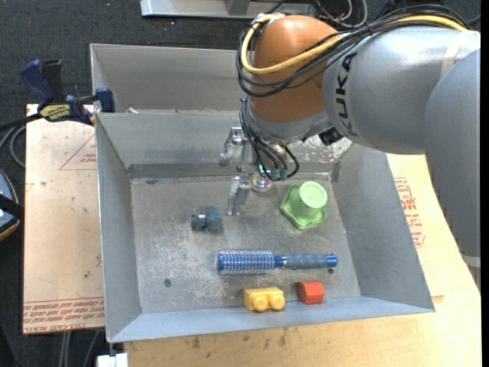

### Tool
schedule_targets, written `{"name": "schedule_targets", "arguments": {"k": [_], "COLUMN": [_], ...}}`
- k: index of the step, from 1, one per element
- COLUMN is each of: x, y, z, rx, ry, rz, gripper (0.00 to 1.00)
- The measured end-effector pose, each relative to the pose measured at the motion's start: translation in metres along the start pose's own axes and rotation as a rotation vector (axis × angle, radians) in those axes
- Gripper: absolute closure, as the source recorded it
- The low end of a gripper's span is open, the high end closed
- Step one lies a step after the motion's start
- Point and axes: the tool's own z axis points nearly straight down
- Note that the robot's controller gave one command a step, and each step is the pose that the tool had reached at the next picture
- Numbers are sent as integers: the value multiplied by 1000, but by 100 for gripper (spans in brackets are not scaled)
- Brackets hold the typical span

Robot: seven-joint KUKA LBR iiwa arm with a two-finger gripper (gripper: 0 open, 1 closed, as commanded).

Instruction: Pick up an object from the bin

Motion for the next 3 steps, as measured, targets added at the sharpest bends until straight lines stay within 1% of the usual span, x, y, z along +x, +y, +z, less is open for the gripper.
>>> {"name": "schedule_targets", "arguments": {"k": [1, 2, 3], "x": [19, 18, -6], "y": [22, 23, 15], "z": [118, 115, -45], "rx": [0, -2, 1], "ry": [-13, -14, -20], "rz": [-272, -271, -299], "gripper": [0, 100, 100]}}
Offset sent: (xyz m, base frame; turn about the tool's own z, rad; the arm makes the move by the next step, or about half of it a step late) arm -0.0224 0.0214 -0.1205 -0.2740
